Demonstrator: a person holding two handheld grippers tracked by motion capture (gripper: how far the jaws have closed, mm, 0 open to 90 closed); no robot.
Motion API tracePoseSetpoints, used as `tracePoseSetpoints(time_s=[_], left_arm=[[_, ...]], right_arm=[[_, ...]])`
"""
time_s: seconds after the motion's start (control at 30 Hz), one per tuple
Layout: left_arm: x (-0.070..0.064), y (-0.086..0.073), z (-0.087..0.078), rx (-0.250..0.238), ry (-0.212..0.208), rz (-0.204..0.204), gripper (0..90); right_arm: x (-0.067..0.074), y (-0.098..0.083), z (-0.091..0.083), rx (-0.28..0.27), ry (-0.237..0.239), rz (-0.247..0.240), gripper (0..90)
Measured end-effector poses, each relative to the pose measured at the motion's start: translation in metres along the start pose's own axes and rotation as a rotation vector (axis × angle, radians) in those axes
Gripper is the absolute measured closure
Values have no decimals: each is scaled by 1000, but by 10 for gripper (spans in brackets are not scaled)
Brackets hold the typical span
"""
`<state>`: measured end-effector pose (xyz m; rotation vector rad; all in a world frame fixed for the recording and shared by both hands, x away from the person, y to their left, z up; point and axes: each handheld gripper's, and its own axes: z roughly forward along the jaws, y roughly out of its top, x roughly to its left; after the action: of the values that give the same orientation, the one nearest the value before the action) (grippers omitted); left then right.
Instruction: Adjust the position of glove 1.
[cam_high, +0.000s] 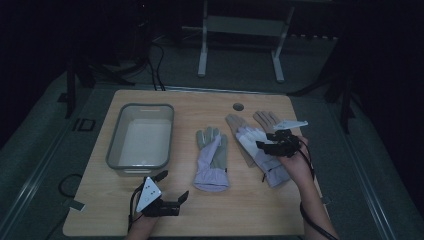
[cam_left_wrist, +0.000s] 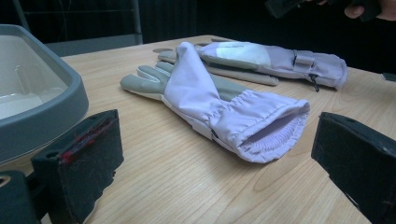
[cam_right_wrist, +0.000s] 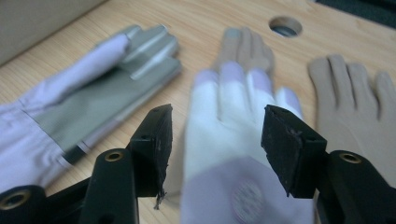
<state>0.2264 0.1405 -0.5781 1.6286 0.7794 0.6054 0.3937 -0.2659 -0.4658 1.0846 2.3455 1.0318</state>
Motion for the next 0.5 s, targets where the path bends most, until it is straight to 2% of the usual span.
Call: tracePoseSetpoints(time_s=[0.13,0.27,0.4,0.43,0.5], left_arm=[[0,0,0,0,1,0,22],[0,0,0,0,2,-1,23],[0,0,0,1,5,-1,23],[0,0,0,2,6,1,23],[-1,0,0,2,5,1,23]], right_arm=[[-13,-13,-2,39,-32,13,430],[-20,-27,1,74,-21,22,430],[-25,-38,12,116,0,30,464],[-27,-40,16,124,-7,29,471],[-29,-44,22,133,2,30,461]])
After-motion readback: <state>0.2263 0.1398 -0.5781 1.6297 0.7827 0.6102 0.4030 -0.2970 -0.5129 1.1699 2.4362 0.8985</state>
